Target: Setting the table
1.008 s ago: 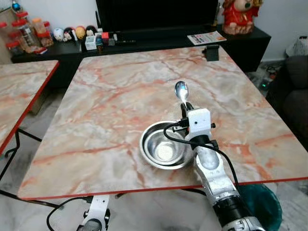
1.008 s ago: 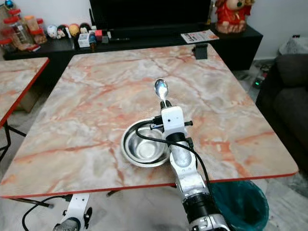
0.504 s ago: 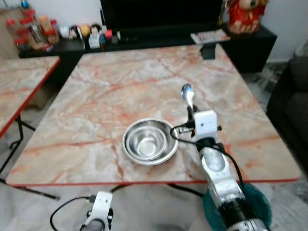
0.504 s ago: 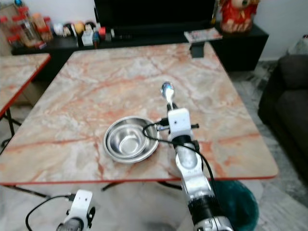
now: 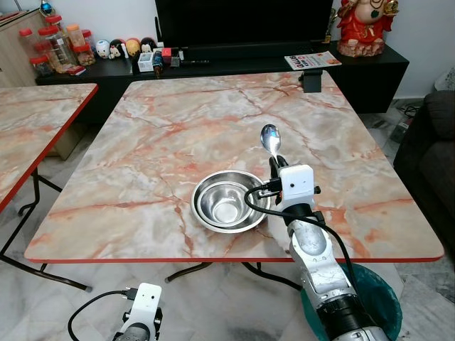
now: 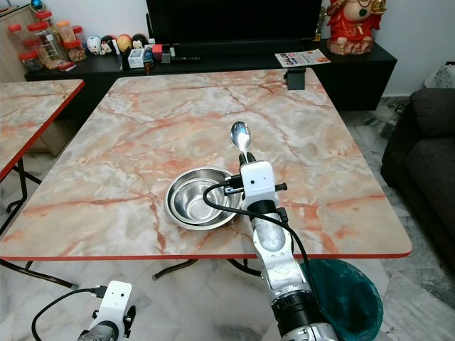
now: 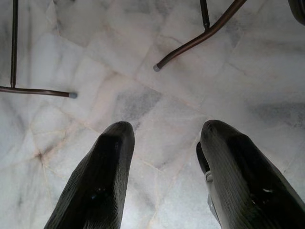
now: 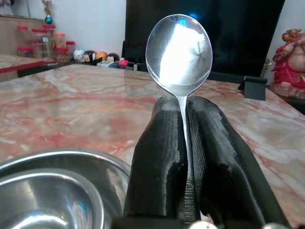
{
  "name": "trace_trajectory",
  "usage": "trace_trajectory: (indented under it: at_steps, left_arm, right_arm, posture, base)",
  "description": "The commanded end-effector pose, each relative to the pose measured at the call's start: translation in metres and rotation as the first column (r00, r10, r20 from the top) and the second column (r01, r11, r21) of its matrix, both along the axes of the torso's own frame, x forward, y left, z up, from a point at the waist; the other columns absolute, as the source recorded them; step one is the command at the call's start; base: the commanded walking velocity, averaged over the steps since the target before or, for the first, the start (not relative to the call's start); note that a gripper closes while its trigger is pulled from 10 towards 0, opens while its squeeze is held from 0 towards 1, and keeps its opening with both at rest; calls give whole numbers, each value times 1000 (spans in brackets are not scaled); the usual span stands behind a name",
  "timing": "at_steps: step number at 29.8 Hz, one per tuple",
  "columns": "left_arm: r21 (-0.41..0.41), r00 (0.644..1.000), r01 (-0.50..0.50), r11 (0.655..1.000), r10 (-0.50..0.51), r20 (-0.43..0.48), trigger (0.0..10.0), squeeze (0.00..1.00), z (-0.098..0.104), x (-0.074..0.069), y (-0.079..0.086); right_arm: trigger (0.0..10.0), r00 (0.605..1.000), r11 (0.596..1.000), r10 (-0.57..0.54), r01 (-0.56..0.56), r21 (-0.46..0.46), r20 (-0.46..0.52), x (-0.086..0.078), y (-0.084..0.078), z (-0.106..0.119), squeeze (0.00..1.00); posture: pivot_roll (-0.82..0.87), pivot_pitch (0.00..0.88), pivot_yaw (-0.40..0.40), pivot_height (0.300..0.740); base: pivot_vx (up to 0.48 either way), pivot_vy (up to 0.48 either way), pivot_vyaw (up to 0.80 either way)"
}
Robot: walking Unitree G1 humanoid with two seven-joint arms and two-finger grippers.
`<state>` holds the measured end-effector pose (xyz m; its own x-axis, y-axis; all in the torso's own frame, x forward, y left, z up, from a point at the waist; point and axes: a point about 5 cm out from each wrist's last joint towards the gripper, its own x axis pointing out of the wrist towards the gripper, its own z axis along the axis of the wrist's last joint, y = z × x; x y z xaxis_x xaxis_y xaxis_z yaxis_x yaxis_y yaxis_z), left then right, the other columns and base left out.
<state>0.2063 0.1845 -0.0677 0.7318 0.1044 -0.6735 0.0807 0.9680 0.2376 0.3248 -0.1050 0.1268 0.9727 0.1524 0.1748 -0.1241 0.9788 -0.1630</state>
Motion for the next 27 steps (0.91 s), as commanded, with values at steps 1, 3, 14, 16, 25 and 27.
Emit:
trace_trajectory:
  at_steps: [1, 3, 14, 16, 25, 27]
  left_arm:
    - [13, 1000, 3, 1000, -2, -14, 10000, 0, -1, -1, 5]
    - [15, 1000, 1, 1000, -1, -11, 10000, 0, 0, 0, 6]
    - [18, 1000, -10, 1000, 10, -15, 10000, 0, -2, -5, 7]
    - [18, 1000, -10, 1000, 10, -16, 10000, 0, -2, -6, 7]
    - [16, 1000, -7, 1000, 7, -15, 10000, 0, -2, -4, 5]
    - [16, 1000, -6, 1000, 6, -14, 10000, 0, -2, -4, 5]
  right_arm:
    - [10000, 1000, 1000, -10, 10, 6, 1, -1, 0, 0, 0]
    - [10000, 1000, 1000, -7, 7, 7, -5, -1, 1, -1, 0]
    - [10000, 1000, 1000, 19, -19, 3, -10, 1, 4, -1, 0]
    - [10000, 1000, 1000, 21, -21, 1, -11, 0, 4, -1, 0]
    - [10000, 1000, 1000, 27, -27, 0, -13, 0, 5, -1, 0]
    - [10000, 1000, 1000, 28, -28, 0, -13, 0, 5, -1, 0]
  posture:
    - [17, 29, 92, 740]
    - [24, 27, 86, 740]
    - [39, 23, 73, 740]
    - [39, 20, 72, 740]
    - [39, 16, 70, 740]
    - [39, 16, 70, 740]
  base:
    - [0, 0, 0]
    - [0, 0, 0]
    - [0, 0, 0]
    - [0, 0, 0]
    - [0, 0, 0]
    - [0, 0, 0]
